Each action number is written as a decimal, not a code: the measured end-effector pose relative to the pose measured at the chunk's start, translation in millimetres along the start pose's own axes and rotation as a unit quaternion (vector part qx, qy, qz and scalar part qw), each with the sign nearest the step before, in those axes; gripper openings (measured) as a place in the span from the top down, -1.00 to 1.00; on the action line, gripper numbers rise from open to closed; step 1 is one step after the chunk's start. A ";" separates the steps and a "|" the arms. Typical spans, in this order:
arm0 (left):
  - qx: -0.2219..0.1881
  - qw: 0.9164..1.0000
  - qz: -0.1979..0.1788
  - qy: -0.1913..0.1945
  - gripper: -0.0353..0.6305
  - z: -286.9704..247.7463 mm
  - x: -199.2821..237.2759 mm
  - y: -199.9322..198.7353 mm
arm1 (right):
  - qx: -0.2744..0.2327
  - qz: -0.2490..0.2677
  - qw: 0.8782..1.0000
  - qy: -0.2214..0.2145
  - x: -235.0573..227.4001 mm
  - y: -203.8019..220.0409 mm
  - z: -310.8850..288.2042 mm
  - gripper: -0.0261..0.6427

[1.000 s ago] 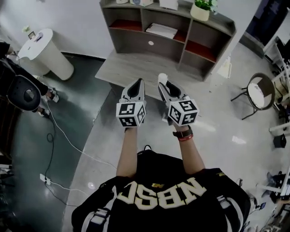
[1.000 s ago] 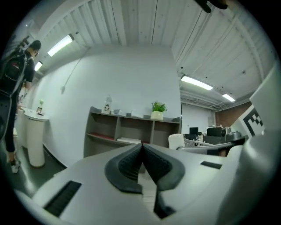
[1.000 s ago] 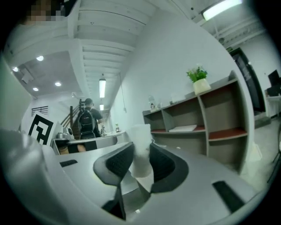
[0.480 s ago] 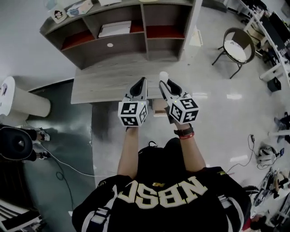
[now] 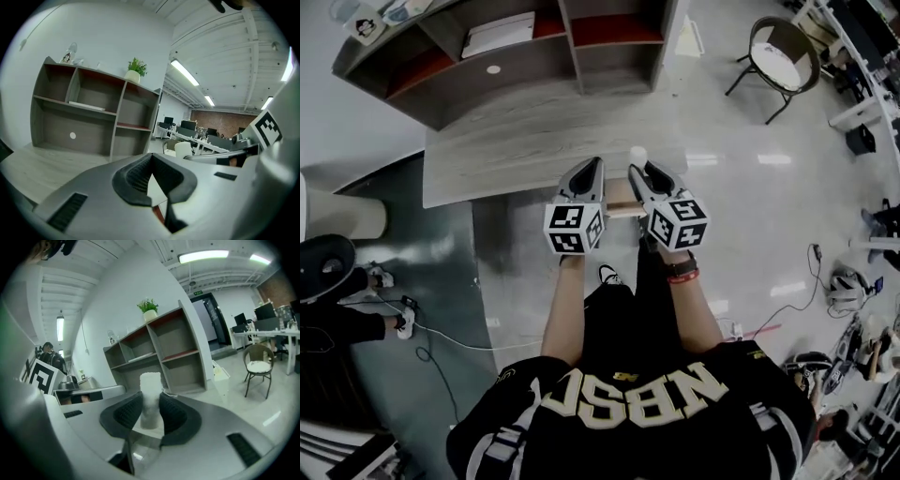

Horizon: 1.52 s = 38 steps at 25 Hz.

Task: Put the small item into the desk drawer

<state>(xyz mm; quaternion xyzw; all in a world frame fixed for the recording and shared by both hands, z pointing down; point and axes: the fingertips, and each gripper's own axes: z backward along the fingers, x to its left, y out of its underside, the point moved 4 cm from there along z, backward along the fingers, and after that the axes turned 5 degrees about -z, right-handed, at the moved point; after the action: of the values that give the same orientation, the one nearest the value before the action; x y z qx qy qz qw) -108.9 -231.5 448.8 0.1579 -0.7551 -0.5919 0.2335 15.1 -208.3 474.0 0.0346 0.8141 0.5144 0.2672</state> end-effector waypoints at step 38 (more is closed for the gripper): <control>0.142 0.984 0.091 -0.051 0.85 -26.6 25.0 182.6 | 0.246 0.003 0.969 -0.018 -84.5 195.6 -84.4 0.55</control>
<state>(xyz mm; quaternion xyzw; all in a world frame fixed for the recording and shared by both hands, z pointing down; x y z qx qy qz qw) -108.6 -220.7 634.7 0.0894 -0.8537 -0.4621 0.2228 4.8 -213.8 702.9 0.1110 0.9106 0.2985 0.2634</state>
